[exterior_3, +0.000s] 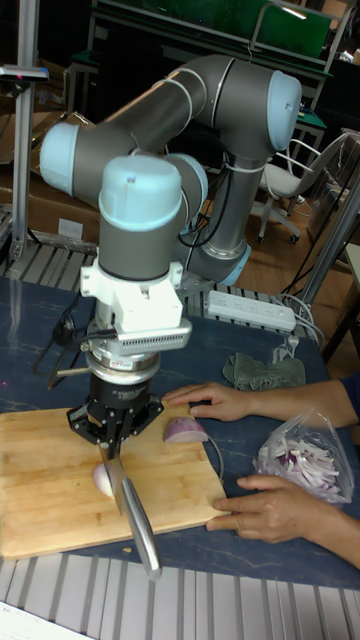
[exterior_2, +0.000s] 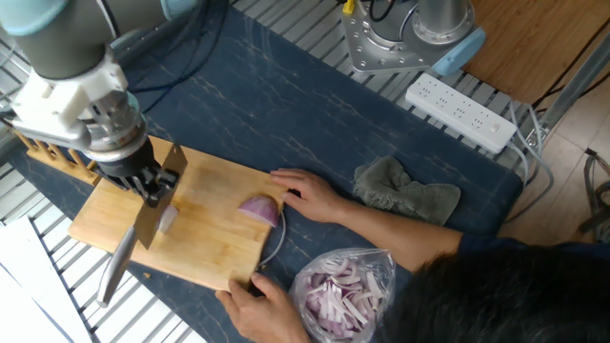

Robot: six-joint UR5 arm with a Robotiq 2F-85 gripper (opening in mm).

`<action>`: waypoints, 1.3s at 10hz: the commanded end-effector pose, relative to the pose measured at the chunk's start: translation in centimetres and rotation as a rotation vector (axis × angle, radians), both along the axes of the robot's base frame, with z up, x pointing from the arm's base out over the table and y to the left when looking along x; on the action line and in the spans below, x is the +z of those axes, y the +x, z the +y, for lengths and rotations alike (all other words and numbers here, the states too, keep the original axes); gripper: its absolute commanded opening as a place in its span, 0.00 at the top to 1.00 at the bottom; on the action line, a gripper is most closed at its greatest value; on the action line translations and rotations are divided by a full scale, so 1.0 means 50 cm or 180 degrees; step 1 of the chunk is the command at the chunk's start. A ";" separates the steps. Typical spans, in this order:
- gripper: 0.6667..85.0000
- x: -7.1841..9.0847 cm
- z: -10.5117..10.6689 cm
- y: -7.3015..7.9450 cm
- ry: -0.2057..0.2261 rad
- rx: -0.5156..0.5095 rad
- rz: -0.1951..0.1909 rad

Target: Chop the onions

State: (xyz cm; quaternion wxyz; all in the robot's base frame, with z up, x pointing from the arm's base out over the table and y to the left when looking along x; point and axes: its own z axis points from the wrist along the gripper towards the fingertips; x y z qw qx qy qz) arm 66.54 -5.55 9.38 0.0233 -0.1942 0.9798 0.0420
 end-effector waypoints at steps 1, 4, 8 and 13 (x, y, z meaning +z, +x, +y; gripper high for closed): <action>1.00 0.038 0.001 -0.010 0.0047 -0.0018 0.0083; 1.00 0.058 -0.032 -0.010 -0.0008 0.0108 0.0141; 1.00 0.038 -0.031 0.001 0.0079 0.0111 0.0100; 1.00 0.013 -0.023 0.001 0.0083 0.0110 0.0036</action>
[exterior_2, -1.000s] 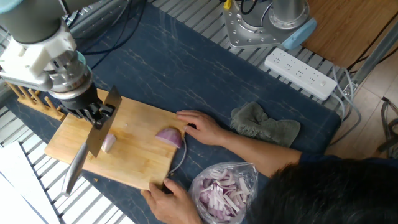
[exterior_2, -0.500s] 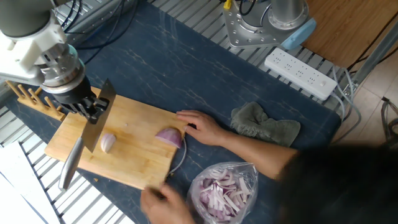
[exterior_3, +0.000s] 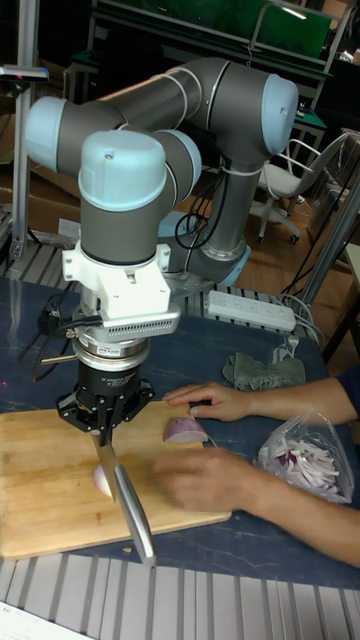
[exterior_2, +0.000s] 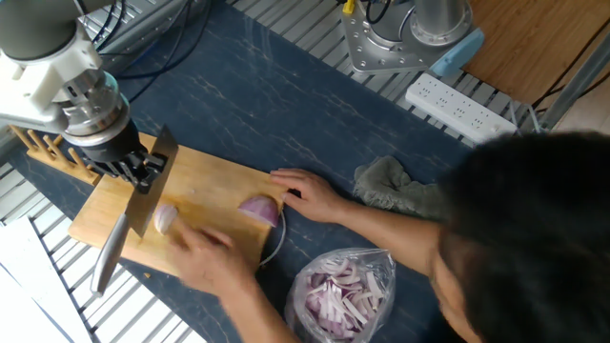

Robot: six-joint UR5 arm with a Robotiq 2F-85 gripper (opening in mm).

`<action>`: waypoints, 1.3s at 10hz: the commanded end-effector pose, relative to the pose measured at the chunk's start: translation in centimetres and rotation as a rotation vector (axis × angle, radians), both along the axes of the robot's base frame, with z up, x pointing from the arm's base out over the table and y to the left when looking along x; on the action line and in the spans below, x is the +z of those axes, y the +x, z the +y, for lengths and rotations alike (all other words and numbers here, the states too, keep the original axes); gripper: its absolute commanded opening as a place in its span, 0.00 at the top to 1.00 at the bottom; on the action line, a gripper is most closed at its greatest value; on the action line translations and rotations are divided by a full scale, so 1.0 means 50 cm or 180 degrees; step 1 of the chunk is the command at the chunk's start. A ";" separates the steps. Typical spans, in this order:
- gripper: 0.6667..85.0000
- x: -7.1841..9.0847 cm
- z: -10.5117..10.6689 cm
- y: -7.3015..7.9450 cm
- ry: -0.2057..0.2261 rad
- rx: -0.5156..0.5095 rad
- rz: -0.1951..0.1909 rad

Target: Chop the onions

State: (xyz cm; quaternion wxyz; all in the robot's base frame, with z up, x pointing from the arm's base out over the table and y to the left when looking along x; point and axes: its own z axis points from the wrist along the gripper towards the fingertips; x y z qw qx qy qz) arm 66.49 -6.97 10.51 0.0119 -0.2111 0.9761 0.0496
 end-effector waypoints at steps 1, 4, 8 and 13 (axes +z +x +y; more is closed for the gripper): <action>1.00 -0.012 0.009 0.002 0.0047 -0.0016 -0.0047; 1.00 -0.015 0.008 0.001 0.0037 -0.0016 -0.0047; 1.00 -0.010 -0.007 0.003 0.0012 0.0013 -0.0050; 1.00 -0.006 -0.002 -0.003 0.0022 -0.0024 -0.0032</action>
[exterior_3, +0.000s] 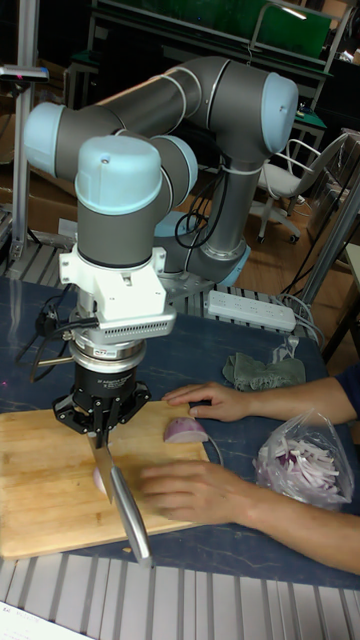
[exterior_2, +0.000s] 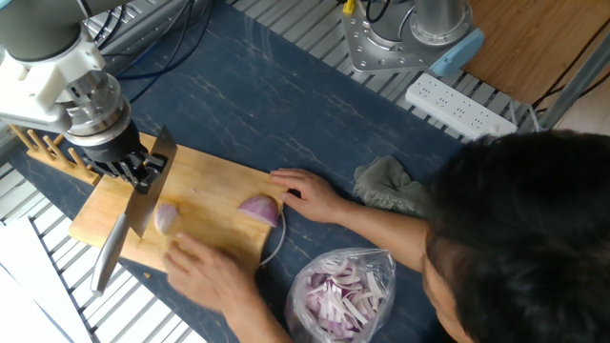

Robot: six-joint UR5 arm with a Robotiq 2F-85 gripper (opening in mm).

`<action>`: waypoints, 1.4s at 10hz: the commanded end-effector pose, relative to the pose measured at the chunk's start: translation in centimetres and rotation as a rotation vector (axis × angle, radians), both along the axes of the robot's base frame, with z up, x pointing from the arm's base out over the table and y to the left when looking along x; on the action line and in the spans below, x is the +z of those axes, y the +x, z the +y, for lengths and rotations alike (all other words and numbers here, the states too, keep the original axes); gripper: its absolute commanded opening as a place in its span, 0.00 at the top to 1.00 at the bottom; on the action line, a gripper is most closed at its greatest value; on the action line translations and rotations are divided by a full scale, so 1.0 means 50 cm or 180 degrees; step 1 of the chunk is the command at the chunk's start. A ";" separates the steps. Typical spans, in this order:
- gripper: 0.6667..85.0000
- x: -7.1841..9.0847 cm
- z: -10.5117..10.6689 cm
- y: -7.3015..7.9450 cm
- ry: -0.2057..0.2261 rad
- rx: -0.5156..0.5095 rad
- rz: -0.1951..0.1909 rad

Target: Chop the onions

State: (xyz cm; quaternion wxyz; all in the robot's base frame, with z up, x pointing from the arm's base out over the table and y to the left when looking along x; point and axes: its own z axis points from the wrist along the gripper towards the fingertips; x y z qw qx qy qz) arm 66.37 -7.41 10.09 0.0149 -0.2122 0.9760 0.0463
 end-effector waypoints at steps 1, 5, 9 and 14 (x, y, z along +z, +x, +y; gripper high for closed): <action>1.00 0.001 0.012 -0.001 0.0054 -0.0035 -0.0013; 1.00 0.002 0.008 -0.001 0.0039 -0.0030 -0.0013; 1.00 0.003 0.002 -0.001 0.0019 -0.0010 -0.0010; 1.00 -0.001 -0.001 -0.002 0.0034 0.0009 -0.0017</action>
